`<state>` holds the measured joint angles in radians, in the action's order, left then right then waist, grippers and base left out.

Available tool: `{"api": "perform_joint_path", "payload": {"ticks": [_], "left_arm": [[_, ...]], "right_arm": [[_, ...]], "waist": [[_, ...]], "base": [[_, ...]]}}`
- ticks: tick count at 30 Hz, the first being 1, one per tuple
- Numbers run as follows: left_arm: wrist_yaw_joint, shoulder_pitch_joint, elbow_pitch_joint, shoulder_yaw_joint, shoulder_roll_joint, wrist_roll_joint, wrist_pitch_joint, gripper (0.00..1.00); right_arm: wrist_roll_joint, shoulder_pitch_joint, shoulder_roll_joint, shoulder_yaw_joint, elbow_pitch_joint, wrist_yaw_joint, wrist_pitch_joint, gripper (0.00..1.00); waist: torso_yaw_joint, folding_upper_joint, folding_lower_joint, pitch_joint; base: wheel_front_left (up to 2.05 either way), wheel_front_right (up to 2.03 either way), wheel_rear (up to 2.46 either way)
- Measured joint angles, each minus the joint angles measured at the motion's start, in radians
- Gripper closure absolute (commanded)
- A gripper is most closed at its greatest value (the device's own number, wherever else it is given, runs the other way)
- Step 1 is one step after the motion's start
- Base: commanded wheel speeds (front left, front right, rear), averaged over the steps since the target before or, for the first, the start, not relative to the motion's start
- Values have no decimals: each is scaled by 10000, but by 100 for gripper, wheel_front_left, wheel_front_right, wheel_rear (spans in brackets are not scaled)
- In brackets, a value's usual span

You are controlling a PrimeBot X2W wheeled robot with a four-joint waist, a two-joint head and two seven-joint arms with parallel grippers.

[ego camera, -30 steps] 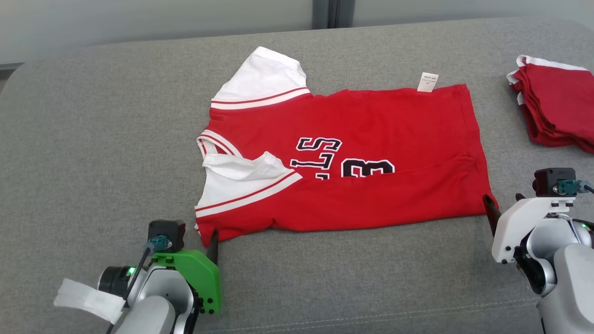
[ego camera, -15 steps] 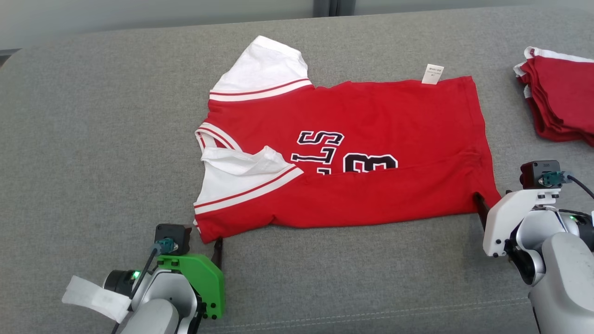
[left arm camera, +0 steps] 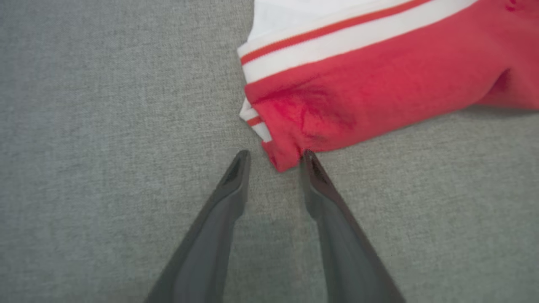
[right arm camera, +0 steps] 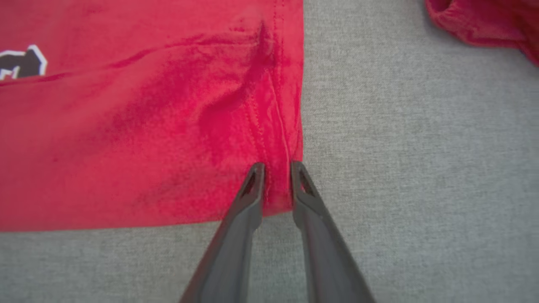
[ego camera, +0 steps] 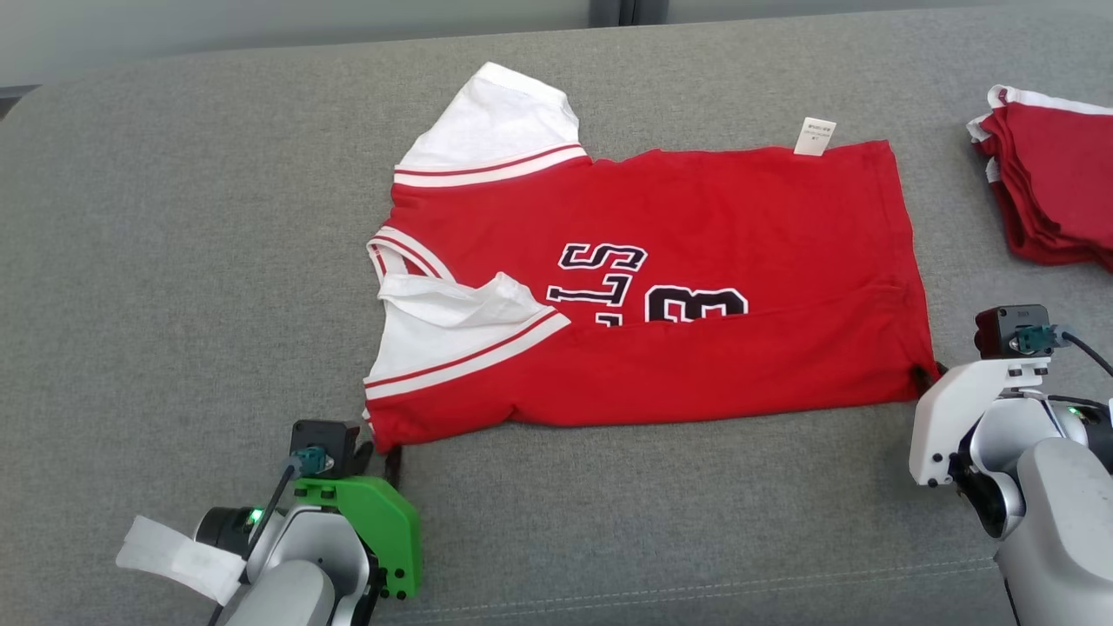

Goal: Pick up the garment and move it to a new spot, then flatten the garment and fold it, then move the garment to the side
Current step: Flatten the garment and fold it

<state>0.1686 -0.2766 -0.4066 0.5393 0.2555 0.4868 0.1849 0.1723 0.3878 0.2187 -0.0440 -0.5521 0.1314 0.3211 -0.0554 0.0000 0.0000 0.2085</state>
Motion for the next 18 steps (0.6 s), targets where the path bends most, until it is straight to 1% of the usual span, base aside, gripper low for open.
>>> {"api": "perform_joint_path", "payload": {"ticks": [1,2,3,4,5,6,8,9,11,12,14,15,16,17,18], "left_arm": [[0,9,-15,0,-2,33,-4,85],[2,22,-33,2,0,46,-12,84],[4,40,-48,0,0,52,-12,81],[8,52,-61,2,0,59,-13,78],[19,54,-73,2,0,71,-15,78],[21,58,-81,8,2,86,-15,78],[33,67,-90,10,2,107,-23,75],[35,69,-90,12,2,109,-25,71],[63,69,-84,23,4,111,-27,68],[65,69,-79,29,6,111,-27,71],[77,67,-75,33,8,125,-27,76],[77,65,-77,33,10,127,-25,84],[77,64,-82,36,10,128,-27,84],[77,64,-94,38,12,134,-25,100],[77,63,-111,40,15,144,-25,100]], "right_arm": [[-6,-44,17,-29,0,0,-29,64],[-36,-94,29,-42,2,0,-35,61],[-94,-137,35,-84,6,0,-79,55],[-123,-143,36,-121,8,0,-94,28],[-155,-143,40,-134,17,0,-105,20],[-167,-143,35,-134,21,0,-105,17],[-169,-143,6,-125,40,0,-105,4],[-173,-142,0,-111,44,0,-105,0],[-194,-133,-2,-73,44,0,-105,0],[-194,-125,-8,-58,42,0,-104,9],[-192,-103,-29,27,25,0,-86,22],[-190,-85,-46,48,13,0,-67,52],[-184,-75,-52,88,-8,0,-52,52],[-169,-74,-59,117,-31,0,-10,63],[-161,-74,-75,134,-52,0,15,75]], "waist": [[-3,0,0,-30],[-9,0,0,-61],[-18,0,0,-91],[-29,0,0,-117],[-41,0,0,-141],[-56,0,0,-161],[-82,0,0,-186],[-89,0,0,-187],[-91,0,0,-173],[-88,0,0,-164],[-78,0,0,-146],[-69,0,0,-137],[-58,0,0,-128],[-49,0,0,-122],[-42,0,0,-121]], "base": [[0,0,0],[0,0,0],[0,0,0],[0,0,0],[0,0,0],[0,0,0],[0,0,0],[0,0,0],[0,0,0],[0,0,0],[0,0,0],[0,0,0],[0,0,0],[0,0,0],[0,0,0]]}}
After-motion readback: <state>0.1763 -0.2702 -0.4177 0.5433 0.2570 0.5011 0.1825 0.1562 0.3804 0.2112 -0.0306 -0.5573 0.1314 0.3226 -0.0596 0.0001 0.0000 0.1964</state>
